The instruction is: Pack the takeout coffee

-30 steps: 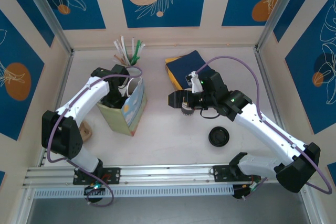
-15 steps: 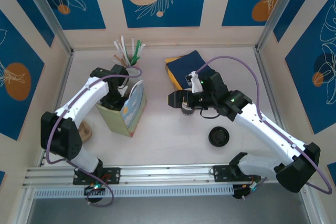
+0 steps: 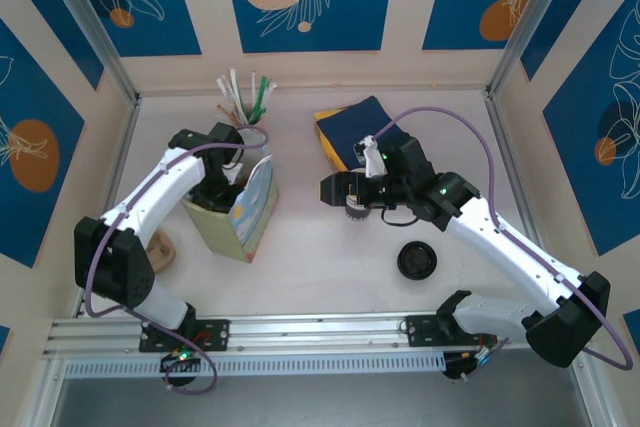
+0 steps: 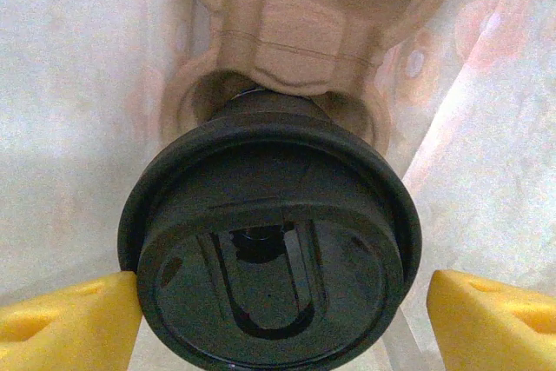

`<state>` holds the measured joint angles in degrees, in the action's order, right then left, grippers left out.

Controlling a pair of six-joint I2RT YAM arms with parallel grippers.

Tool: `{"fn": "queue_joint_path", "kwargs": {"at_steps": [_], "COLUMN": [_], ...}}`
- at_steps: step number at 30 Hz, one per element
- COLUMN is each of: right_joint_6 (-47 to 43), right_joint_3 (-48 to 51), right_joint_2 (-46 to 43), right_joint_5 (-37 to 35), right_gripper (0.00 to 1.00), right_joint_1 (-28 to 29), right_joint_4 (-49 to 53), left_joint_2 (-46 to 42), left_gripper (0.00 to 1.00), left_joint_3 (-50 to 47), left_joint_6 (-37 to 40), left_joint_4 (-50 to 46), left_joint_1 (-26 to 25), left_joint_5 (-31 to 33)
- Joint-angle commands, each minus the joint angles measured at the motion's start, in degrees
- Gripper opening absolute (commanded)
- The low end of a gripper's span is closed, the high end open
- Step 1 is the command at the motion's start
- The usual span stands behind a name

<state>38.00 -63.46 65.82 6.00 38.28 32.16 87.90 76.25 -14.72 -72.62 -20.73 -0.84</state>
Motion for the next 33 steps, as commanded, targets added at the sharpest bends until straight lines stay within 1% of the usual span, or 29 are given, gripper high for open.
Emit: {"fn": "queue_joint_path", "kwargs": {"at_steps": [1, 33], "right_joint_6": [0.4, 0.6], "right_joint_3": [-0.2, -0.3], "right_joint_2": [0.1, 0.3], "right_joint_5": [1.2, 1.1], "right_gripper": [0.99, 0.99], "right_joint_1": [0.4, 0.9], "right_joint_4": [-0.3, -0.5], "left_joint_2": [-1.6, -3.7], "left_gripper": [0.84, 0.85], "left_joint_3": [1.0, 3.8], "left_joint_6": [-0.8, -1.0], "left_joint_4": [-2.2, -4.8], "left_joint_1": [1.0, 1.0], "left_joint_5": [0.6, 1.5]}}
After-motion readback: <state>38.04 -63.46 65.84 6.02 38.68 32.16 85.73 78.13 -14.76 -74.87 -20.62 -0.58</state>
